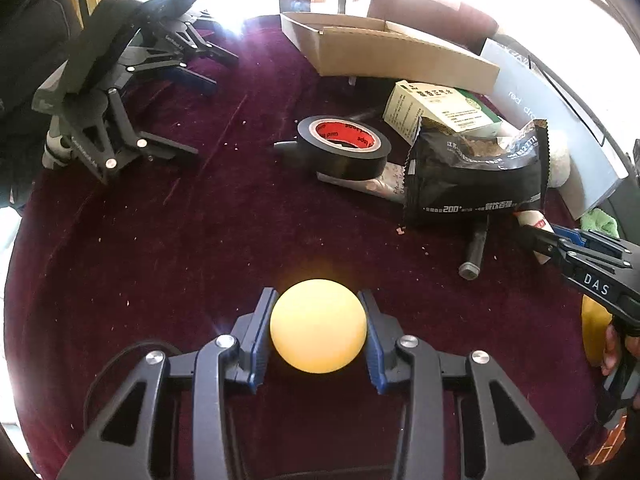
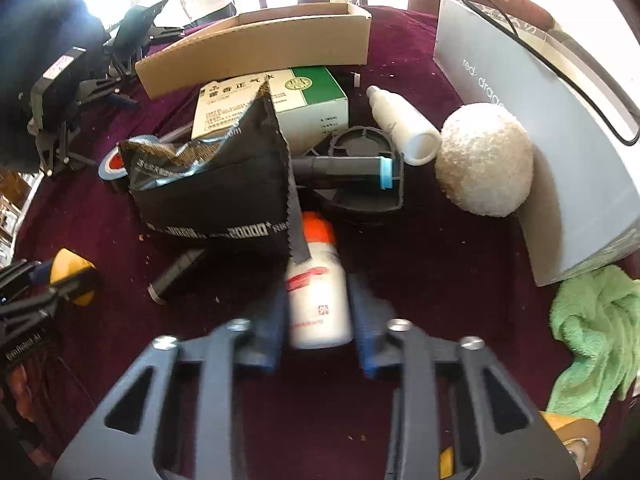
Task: Organize objects
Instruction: 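Close the left tool on the yellow ball while the right tool grasps the orange-capped white bottle, then carry the yellow ball and white bottle over the cardboard tray with both tools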
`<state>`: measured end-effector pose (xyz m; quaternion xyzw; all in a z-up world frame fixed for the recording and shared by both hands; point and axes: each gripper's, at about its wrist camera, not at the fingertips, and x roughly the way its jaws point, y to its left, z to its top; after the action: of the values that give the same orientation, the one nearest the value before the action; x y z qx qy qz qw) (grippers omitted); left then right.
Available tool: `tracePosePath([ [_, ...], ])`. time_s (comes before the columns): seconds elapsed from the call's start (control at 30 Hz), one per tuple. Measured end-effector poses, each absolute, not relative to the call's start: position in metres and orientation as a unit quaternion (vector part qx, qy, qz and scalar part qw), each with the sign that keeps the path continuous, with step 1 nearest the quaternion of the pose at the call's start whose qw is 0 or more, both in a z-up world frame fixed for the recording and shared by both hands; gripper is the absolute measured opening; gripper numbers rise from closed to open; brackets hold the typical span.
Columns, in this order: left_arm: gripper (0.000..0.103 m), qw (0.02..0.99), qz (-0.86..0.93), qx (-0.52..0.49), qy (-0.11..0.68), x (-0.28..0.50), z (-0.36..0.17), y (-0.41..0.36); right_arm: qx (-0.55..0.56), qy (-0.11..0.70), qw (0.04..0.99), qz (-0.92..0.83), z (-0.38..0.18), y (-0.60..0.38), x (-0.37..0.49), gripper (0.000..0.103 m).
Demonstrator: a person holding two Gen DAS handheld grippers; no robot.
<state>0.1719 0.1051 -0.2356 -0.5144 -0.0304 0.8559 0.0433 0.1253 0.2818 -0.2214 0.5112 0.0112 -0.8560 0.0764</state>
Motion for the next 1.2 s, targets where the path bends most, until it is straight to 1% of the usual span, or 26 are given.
tracePosePath([
  [0.1, 0.039, 0.047, 0.855, -0.515, -0.034, 0.181, -0.228, 0.104, 0.515, 0.002, 0.073, -0.854, -0.22, 0.291, 0.131, 0.026],
  [0.17, 0.039, 0.048, 0.856, -0.512, -0.05, 0.184, -0.224, 0.097, 0.517, -0.008, 0.07, -0.853, -0.218, 0.297, 0.135, 0.026],
  [0.27, 0.039, 0.062, 0.859, -0.496, -0.107, 0.184, -0.198, 0.082, 0.513, -0.043, 0.062, -0.855, -0.206, 0.314, 0.148, 0.026],
  [0.33, 0.04, 0.076, 0.859, -0.484, -0.148, 0.176, -0.178, 0.072, 0.482, -0.075, 0.066, -0.87, -0.182, 0.323, 0.159, 0.026],
  [0.37, 0.04, 0.077, 0.857, -0.483, -0.161, 0.17, -0.171, 0.068, 0.467, -0.077, 0.067, -0.878, -0.171, 0.324, 0.162, 0.026],
  [0.43, 0.04, 0.062, 0.861, -0.481, -0.154, 0.154, -0.156, 0.076, 0.438, -0.067, 0.074, -0.893, -0.151, 0.318, 0.157, 0.026],
  [0.53, 0.04, 0.063, 0.878, -0.46, -0.12, 0.144, -0.127, 0.093, 0.426, -0.076, 0.09, -0.897, -0.133, 0.309, 0.15, 0.026],
  [0.63, 0.04, 0.069, 0.879, -0.459, -0.109, 0.141, -0.113, 0.098, 0.419, -0.064, 0.108, -0.899, -0.12, 0.295, 0.145, 0.026],
  [0.83, 0.04, 0.068, 0.879, -0.46, -0.105, 0.104, -0.115, 0.096, 0.427, -0.079, 0.114, -0.894, -0.114, 0.288, 0.119, 0.026],
  [0.9, 0.04, 0.067, 0.881, -0.457, -0.099, 0.096, -0.107, 0.097, 0.424, -0.075, 0.113, -0.895, -0.11, 0.288, 0.112, 0.026],
  [1.1, 0.04, 0.066, 0.883, -0.457, -0.086, 0.05, -0.116, 0.1, 0.421, -0.092, 0.118, -0.895, -0.099, 0.29, 0.08, 0.027],
  [1.2, 0.04, 0.062, 0.886, -0.452, -0.08, 0.028, -0.108, 0.106, 0.416, -0.096, 0.116, -0.897, -0.091, 0.292, 0.06, 0.027],
])
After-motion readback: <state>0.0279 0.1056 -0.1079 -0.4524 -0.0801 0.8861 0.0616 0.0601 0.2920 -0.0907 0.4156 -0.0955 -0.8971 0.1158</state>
